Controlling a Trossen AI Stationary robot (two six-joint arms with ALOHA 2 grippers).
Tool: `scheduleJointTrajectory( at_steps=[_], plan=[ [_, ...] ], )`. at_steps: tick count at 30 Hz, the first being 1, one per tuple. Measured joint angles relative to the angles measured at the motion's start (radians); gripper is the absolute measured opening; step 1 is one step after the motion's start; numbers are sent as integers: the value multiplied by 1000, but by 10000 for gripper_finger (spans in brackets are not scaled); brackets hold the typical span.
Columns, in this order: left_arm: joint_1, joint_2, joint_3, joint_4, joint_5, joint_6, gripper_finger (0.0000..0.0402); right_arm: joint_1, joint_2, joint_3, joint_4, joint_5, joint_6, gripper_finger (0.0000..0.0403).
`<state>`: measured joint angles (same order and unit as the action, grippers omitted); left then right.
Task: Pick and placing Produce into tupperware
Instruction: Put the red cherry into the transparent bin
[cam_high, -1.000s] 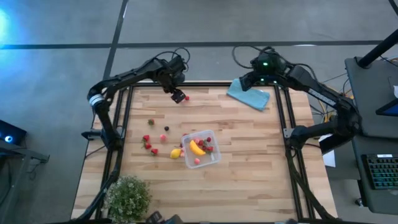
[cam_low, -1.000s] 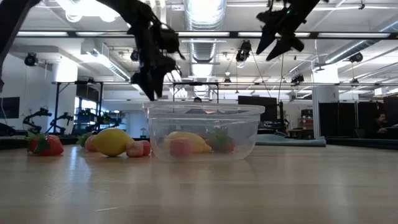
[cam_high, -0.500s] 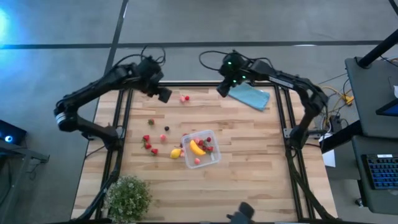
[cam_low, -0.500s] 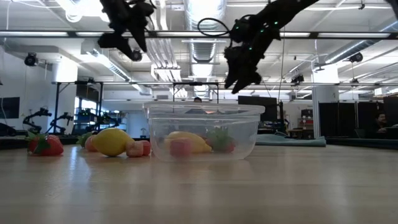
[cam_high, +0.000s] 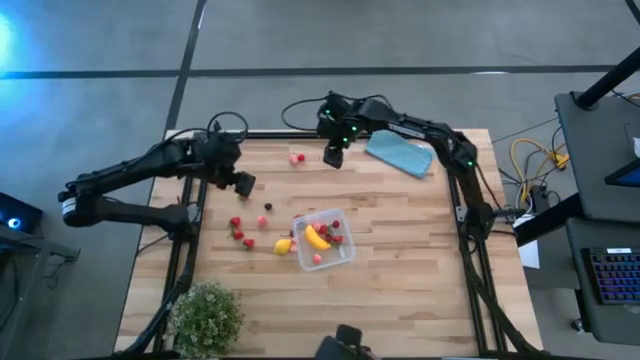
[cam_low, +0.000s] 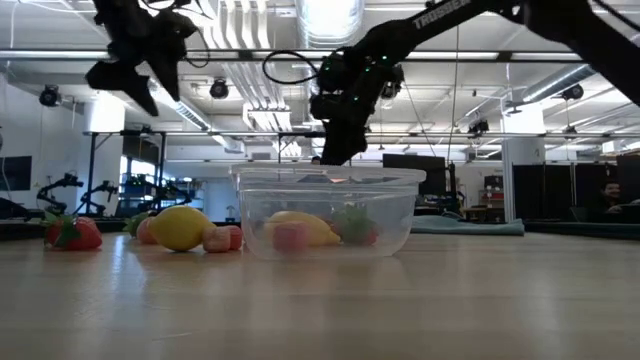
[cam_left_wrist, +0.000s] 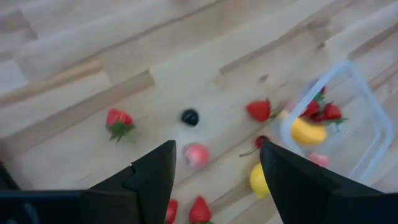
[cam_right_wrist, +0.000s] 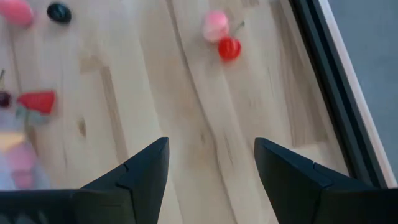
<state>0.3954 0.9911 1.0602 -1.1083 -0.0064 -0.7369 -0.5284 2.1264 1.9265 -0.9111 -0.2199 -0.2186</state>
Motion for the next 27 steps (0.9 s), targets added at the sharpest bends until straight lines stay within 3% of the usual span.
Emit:
scheduleJointTrajectory(
  at_steps=[7,13,20,27],
  plan=[
    [0,-108,-121,8,-13,17,219,-2,183,218,-54,-49,13,228],
    [2,-178,-195,37,-114,46,219,5,332,418,-161,-71,60,228],
    [2,-203,-209,55,-192,99,219,17,355,405,-96,-71,164,228],
    [2,-208,-209,55,-215,115,219,15,377,407,16,-5,265,228]
  ],
)
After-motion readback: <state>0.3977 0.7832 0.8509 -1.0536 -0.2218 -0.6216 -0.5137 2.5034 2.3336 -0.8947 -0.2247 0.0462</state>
